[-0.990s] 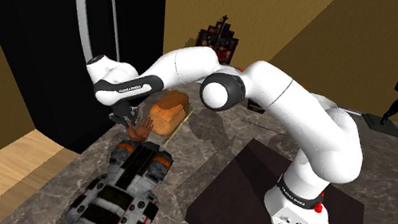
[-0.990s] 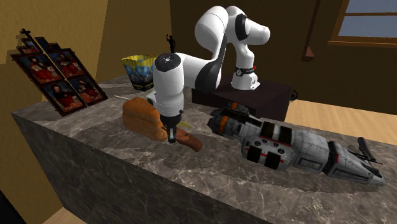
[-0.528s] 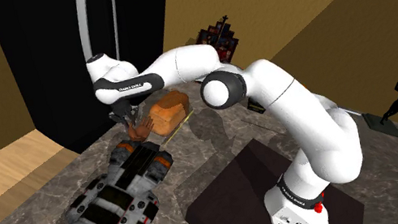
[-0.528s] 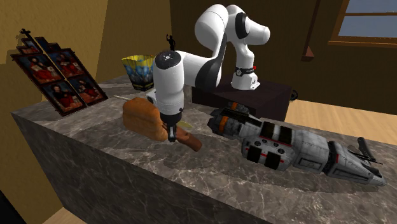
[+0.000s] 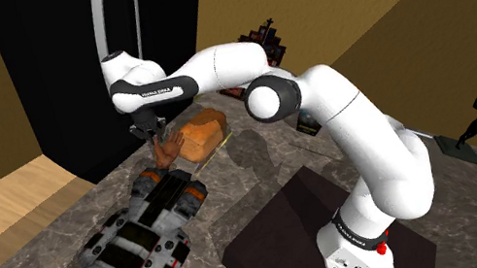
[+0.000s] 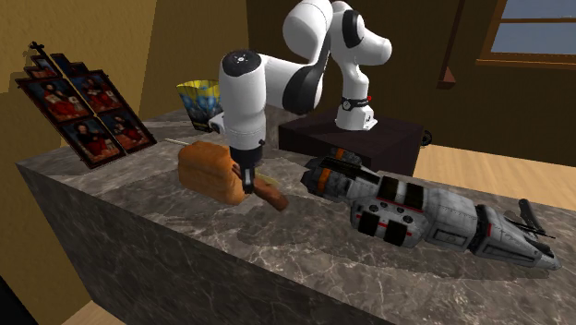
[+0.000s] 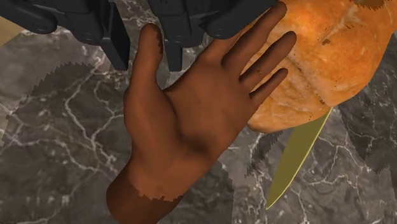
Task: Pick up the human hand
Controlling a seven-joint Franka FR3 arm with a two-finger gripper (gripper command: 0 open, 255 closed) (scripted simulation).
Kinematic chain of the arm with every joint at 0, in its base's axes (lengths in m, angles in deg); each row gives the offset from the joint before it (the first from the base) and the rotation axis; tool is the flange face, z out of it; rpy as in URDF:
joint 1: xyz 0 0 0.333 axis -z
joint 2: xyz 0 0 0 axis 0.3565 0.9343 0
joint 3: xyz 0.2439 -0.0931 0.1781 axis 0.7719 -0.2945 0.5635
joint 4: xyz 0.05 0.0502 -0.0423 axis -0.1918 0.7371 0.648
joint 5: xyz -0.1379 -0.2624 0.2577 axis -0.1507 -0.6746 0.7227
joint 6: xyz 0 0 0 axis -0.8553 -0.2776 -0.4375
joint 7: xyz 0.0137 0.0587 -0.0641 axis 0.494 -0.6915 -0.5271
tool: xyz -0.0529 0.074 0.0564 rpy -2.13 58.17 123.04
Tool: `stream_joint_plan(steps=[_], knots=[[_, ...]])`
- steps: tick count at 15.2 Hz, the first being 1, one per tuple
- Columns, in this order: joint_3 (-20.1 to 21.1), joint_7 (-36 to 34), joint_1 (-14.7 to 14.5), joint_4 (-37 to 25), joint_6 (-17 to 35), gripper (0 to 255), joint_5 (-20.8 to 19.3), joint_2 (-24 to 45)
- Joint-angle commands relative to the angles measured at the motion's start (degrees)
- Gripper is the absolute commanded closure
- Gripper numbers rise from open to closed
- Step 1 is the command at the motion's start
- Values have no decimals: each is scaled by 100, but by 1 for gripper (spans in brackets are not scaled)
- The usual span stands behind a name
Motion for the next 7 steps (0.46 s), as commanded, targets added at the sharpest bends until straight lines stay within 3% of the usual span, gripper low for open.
stream_joint_plan(steps=[1, 7], knots=[[8, 22, -16, -68, -118, 255, 13, -54], [25, 62, -14, -82, -297, 255, 34, -223]])
